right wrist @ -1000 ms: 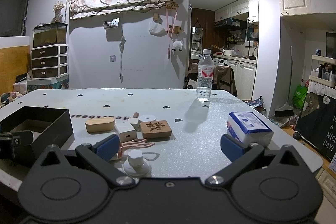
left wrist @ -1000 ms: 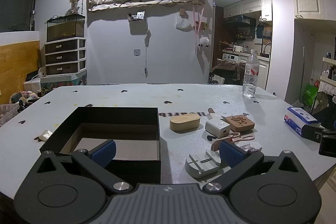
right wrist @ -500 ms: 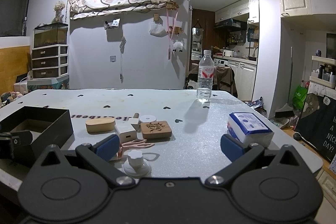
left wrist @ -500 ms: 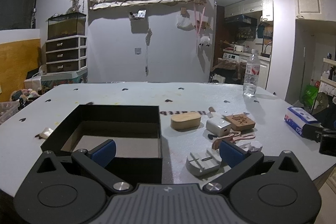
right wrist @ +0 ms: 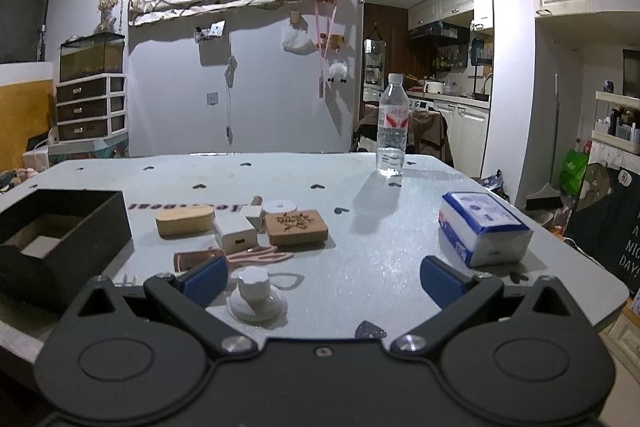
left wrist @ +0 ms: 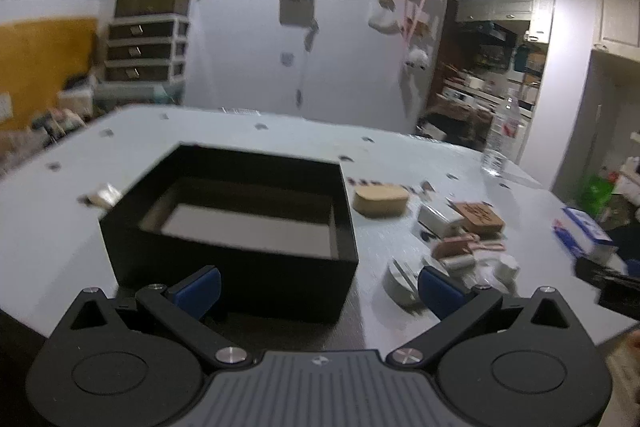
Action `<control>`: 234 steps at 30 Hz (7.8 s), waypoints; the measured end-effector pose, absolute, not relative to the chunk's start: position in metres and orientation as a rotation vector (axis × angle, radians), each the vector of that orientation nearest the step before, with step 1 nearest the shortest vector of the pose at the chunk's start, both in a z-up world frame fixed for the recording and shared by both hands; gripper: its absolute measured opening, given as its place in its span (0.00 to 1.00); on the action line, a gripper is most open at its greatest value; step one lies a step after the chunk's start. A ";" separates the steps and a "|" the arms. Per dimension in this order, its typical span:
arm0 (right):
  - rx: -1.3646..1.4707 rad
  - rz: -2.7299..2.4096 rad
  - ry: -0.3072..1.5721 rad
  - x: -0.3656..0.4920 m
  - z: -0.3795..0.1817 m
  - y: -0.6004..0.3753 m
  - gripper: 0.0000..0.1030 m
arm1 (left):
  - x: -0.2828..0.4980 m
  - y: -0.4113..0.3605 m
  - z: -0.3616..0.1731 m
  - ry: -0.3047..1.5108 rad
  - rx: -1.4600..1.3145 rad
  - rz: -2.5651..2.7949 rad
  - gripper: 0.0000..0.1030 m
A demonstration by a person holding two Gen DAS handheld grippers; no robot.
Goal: Organize rigid objects
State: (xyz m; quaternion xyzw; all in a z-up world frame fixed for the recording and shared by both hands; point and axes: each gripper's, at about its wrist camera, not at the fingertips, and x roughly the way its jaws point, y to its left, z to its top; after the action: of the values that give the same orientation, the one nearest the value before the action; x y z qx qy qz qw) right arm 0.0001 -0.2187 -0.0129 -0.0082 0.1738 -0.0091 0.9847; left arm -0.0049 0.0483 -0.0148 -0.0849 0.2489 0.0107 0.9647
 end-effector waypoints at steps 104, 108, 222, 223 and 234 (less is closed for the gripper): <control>-0.053 0.827 0.621 0.217 0.043 0.014 0.92 | 0.125 0.189 -0.014 0.684 -0.184 0.108 0.03; 0.009 0.672 0.557 0.222 0.051 -0.045 1.00 | 0.126 0.189 -0.014 0.684 -0.186 0.111 0.03; -0.187 0.553 0.735 0.142 -0.014 -0.109 1.00 | 0.115 0.204 -0.016 0.655 -0.236 0.134 0.05; -0.209 0.574 0.738 0.138 -0.014 -0.105 1.00 | 0.115 0.204 -0.016 0.655 -0.236 0.134 0.05; -0.399 0.669 0.757 0.134 -0.016 -0.088 0.99 | 0.115 0.204 -0.016 0.654 -0.237 0.135 0.05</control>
State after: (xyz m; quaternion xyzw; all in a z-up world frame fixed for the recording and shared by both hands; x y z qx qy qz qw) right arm 0.1342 -0.0878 -0.0163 -0.1899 0.3603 0.3184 0.8560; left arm 0.1153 0.2036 -0.0160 -0.1159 0.3204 0.0659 0.9378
